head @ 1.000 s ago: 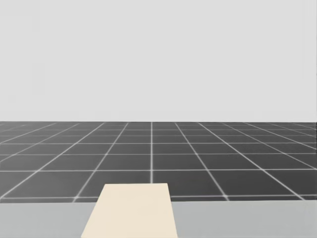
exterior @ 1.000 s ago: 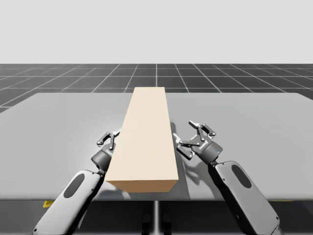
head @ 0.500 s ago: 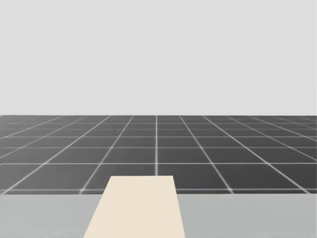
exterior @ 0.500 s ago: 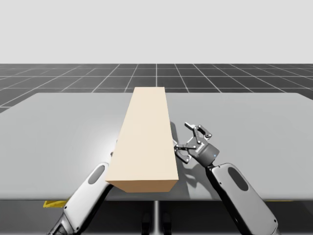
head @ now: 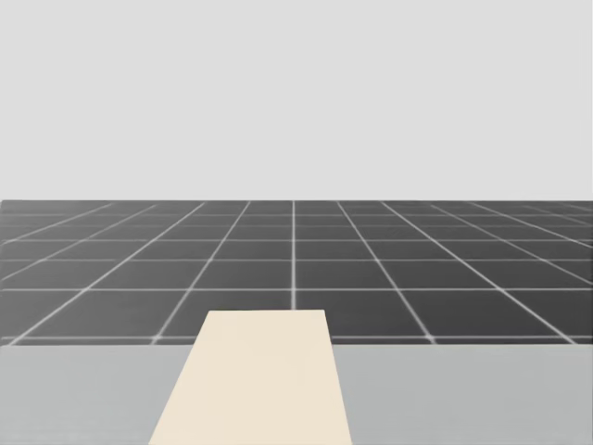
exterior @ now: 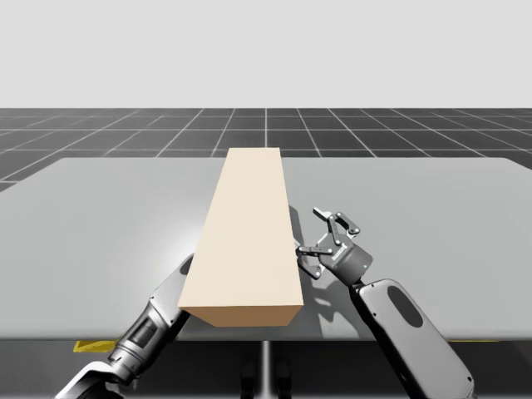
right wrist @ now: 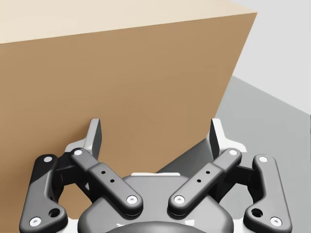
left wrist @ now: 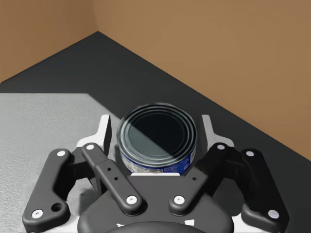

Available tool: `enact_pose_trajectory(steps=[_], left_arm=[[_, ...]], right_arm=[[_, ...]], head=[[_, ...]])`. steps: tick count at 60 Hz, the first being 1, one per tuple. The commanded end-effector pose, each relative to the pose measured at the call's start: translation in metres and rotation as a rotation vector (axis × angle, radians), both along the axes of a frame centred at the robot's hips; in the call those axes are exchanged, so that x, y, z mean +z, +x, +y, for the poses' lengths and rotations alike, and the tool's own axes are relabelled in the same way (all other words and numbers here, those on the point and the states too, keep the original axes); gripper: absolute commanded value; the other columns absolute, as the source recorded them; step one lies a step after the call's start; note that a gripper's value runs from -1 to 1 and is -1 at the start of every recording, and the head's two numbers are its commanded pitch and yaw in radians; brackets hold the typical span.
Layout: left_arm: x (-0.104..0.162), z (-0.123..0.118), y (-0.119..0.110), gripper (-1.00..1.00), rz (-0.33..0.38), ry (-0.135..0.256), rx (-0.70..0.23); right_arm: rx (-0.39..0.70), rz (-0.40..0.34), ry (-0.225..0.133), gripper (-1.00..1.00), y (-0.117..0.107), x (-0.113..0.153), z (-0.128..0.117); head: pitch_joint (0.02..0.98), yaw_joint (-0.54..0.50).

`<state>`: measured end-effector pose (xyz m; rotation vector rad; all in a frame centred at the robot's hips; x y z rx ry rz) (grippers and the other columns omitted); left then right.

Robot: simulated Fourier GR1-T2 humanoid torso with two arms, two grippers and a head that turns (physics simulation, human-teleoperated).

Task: Retrieve the object from inside the box.

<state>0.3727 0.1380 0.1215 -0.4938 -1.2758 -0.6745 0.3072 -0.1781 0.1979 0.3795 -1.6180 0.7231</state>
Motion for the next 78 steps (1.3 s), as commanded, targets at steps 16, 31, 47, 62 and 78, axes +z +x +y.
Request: enact_pose_trajectory(steps=[16, 31, 47, 62, 78], left_arm=[[-0.007, -0.001, 0.003, 1.00, 0.024, -0.022, -0.014], [0.027, 0.054, -0.005, 1.00, -0.041, -0.024, 0.128], [0.050, 0.119, -0.022, 1.00, -0.087, 0.012, 0.247], [0.123, 0.155, -0.005, 1.00, -0.200, 0.011, 0.324], [0.223, 0.150, 0.011, 1.00, -0.360, 0.016, 0.331]], right_arm=[[-0.002, -0.011, -0.009, -1.00, -0.001, 0.001, 0.000], [-0.008, -0.017, -0.001, -1.00, -0.002, 0.004, -0.001], [-0.039, -0.018, 0.028, -1.00, 0.001, 0.009, -0.006], [-0.045, -0.024, 0.046, -1.00, 0.002, 0.012, -0.008], [-0.082, 0.001, 0.080, -1.00, 0.007, 0.014, -0.014]], head=[[0.203, -0.01], [0.182, 0.00], [0.166, -0.01], [0.162, -0.01], [0.159, -0.02]])
